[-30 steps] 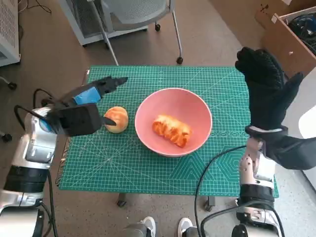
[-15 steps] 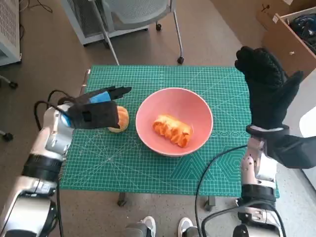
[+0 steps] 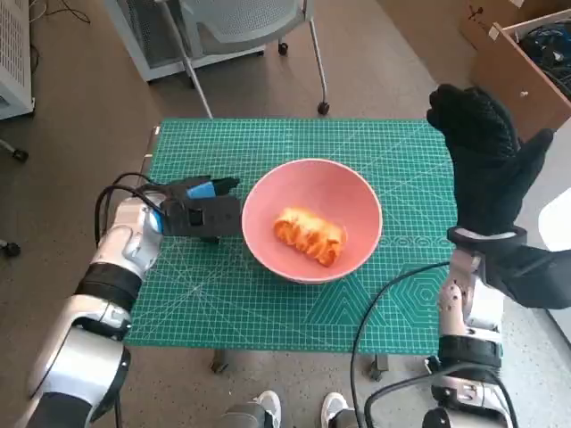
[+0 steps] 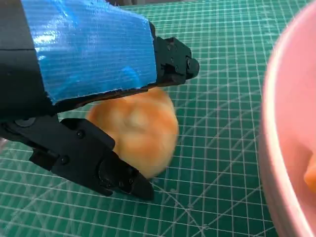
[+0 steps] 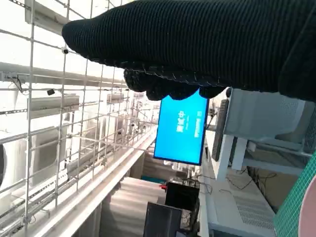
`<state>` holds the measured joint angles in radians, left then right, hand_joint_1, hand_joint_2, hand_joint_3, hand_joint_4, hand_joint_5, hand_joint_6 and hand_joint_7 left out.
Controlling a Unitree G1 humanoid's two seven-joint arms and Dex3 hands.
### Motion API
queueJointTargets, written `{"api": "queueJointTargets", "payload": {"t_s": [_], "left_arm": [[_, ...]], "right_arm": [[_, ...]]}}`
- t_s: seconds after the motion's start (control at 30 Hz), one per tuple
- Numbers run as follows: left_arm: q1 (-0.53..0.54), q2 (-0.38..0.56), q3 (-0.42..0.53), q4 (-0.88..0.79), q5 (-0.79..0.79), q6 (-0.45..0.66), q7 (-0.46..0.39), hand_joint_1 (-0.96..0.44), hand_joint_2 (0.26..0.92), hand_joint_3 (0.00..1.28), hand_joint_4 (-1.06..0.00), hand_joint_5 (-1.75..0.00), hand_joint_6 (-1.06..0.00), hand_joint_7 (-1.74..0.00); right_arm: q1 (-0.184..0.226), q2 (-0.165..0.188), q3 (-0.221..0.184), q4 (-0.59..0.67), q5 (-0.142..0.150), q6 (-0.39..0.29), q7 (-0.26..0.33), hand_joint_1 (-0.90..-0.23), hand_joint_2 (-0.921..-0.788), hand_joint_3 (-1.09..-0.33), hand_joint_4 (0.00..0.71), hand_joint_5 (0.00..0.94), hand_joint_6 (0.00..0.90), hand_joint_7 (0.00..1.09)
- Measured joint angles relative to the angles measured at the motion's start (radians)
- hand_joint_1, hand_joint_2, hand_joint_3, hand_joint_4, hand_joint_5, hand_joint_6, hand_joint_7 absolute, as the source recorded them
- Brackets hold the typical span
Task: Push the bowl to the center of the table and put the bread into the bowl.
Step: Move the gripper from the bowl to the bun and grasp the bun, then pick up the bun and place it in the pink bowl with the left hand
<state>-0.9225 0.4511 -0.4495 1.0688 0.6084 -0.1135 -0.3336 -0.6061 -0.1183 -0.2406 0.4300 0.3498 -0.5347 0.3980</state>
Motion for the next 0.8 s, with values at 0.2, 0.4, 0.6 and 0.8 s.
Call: {"api": "queueJointTargets", "payload": {"t_s": [0.2,0.4,0.6,0.8], "left_arm": [[-0.028,-0.020,-0.041,0.074,0.044,-0.013,0.072,-0.05,0.861,0.02,-0.42,-0.04,-0.44,-0.05],[-0.055,-0.029,-0.083,0.120,0.086,-0.012,0.123,-0.02,0.910,0.13,-0.57,-0.92,-0.53,-0.89],[-0.069,-0.022,-0.095,0.129,0.097,-0.027,0.133,0.00,0.919,0.12,-0.59,-1.25,-0.59,-1.14],[-0.071,0.014,-0.053,0.067,0.059,-0.066,0.104,0.00,0.920,0.11,-0.62,-1.24,-0.59,-1.19]], "right_arm": [[0.004,0.000,0.000,-0.008,-0.001,0.000,-0.001,-0.610,-0.921,-0.743,0.233,0.000,0.052,0.50],[0.005,0.000,0.000,-0.008,-0.001,0.000,-0.001,-0.605,-0.921,-0.745,0.231,0.000,0.047,0.50],[0.007,0.000,0.000,-0.009,-0.002,-0.001,-0.002,-0.604,-0.921,-0.747,0.230,0.000,0.044,0.50],[0.007,0.001,0.002,-0.012,-0.002,-0.001,-0.003,-0.604,-0.921,-0.747,0.230,0.000,0.043,0.50]]}}
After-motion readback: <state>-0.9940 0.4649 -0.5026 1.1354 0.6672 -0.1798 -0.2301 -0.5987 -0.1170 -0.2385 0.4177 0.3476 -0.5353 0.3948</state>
